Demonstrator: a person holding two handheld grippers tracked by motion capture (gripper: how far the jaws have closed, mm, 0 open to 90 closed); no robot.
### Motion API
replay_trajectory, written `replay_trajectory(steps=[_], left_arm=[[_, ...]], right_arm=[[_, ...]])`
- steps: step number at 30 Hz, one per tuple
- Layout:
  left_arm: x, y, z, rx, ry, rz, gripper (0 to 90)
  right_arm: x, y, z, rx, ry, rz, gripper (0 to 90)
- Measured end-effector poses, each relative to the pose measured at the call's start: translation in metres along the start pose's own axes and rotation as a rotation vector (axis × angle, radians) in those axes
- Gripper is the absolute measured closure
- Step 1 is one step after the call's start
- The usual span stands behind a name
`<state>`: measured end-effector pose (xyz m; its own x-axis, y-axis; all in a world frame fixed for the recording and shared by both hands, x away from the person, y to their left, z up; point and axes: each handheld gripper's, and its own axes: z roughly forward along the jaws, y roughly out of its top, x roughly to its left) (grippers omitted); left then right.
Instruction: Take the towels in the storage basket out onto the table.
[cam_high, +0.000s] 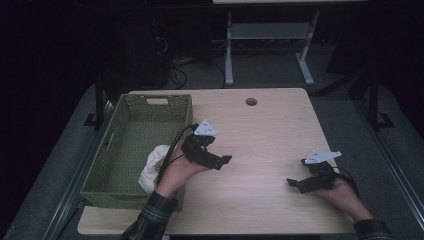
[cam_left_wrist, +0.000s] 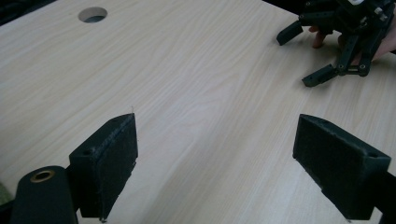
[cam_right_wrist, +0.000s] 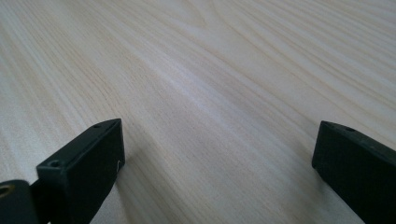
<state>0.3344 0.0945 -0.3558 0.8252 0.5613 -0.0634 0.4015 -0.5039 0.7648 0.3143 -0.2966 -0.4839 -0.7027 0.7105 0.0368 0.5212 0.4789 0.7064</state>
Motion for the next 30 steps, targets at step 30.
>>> replay_trajectory(steps=[30], left_arm=[[0.04, -0.019, -0.048, -0.005, 0.06, -0.043, 13.6]], right_arm=[[0.0, 0.0, 0.0, 0.002, 0.0, -0.001, 1.8]])
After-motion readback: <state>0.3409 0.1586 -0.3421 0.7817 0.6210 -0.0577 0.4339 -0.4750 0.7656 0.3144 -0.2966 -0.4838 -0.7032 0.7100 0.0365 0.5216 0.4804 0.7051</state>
